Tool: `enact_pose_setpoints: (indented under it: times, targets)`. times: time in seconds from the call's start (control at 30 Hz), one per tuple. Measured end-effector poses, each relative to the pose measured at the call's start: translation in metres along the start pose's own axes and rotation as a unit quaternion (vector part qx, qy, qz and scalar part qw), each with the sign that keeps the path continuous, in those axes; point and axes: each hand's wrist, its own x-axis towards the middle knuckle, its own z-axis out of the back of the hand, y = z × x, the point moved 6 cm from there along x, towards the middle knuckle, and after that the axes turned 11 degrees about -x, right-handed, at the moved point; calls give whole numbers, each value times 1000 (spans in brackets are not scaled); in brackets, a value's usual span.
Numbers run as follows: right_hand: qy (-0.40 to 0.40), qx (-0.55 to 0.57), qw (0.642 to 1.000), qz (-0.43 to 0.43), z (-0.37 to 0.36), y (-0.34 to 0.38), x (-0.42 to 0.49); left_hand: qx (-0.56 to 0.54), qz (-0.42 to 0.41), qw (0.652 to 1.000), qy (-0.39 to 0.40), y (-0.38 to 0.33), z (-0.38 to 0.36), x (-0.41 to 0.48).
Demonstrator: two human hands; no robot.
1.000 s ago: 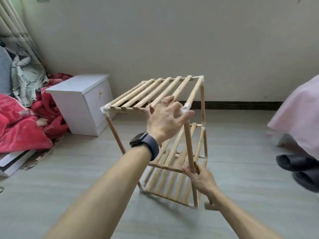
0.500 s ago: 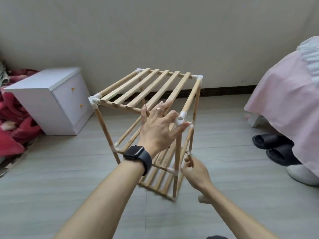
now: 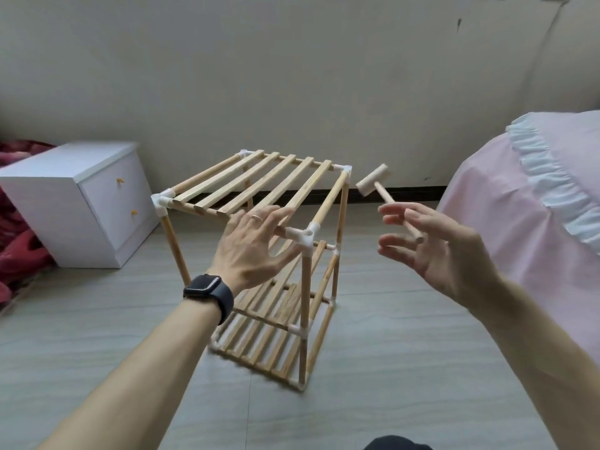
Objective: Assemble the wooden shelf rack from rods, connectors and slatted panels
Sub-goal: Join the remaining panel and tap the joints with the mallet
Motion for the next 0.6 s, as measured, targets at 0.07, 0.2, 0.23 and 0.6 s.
enact_pose_setpoints:
  times: [0.07, 0.2, 0.23, 0.6]
  targets:
    - [6, -50, 998, 30, -5, 6, -2, 49, 16, 999, 0, 9, 3, -5]
    - [-46, -119, 991, 47, -8, 10, -6, 36, 35, 999, -17, 2, 0, -10]
    - [-51, -149, 987, 43, -9, 9, -7, 25, 43, 998, -27, -1, 0, -10]
    - [-75, -568, 816, 76, -4, 9, -38, 29, 73, 994, -79, -36, -18, -15]
